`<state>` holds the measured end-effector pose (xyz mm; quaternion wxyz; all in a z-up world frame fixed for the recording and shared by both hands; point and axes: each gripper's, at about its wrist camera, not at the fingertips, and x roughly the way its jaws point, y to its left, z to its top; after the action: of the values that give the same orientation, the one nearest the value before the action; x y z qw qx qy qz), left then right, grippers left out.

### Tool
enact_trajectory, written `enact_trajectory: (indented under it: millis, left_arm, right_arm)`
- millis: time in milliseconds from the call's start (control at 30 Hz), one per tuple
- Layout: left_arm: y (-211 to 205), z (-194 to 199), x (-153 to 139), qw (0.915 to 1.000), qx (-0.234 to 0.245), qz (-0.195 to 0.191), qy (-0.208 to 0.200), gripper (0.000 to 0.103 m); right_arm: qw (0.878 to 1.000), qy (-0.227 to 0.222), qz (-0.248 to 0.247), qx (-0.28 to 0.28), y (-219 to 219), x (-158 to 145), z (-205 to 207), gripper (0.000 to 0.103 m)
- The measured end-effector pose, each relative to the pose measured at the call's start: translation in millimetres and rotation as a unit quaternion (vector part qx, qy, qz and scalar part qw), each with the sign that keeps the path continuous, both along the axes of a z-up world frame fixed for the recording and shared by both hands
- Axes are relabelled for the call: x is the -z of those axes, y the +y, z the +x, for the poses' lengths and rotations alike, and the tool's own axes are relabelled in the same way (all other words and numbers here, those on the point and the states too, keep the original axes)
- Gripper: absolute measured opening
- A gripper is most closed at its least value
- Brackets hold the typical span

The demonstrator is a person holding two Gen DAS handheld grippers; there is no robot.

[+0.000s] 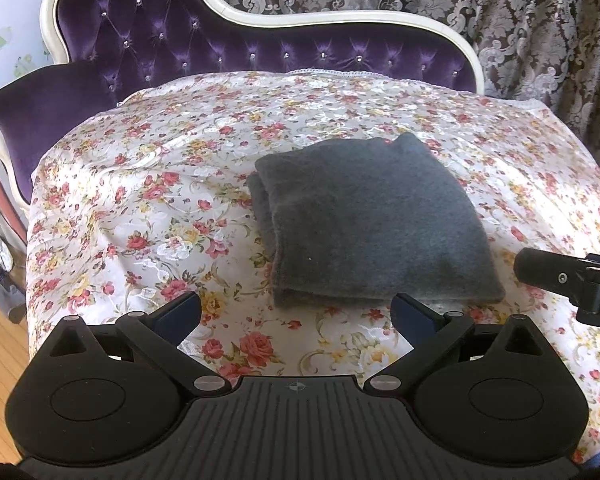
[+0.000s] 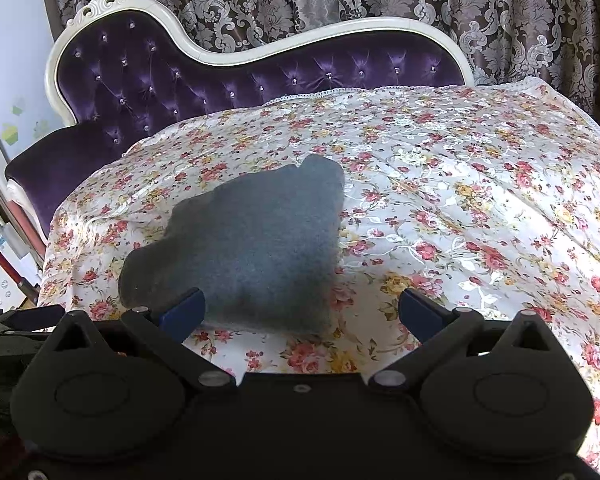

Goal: Fold small clothes

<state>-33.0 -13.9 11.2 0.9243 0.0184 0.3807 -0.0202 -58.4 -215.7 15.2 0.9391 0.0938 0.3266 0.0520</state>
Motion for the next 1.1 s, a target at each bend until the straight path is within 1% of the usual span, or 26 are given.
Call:
enact_trajectory:
  millis: [500,767,1100]
  left_arm:
    - [5.2,0.5,-0.2,1.0000,-0.002,0.001,-0.002,0.103]
    - [12.6,3.4,-4.0,0.9999,-0.011,0.001,-0.009,0.103]
    - [14.7,7.7,-0.5,1.0000,-0.008,0.003,-0.001,0.103]
  right_arm:
    - [1.000,0.006,0.004,0.000,-0.4,4.2,0.4,0.102]
    - [1.000,0.013,0.006,-0.001,-0.1,7.9,0.7,0.102]
    - [1.000,0.019,0.009,-0.003,-1.1,9.8,2.8,0.102]
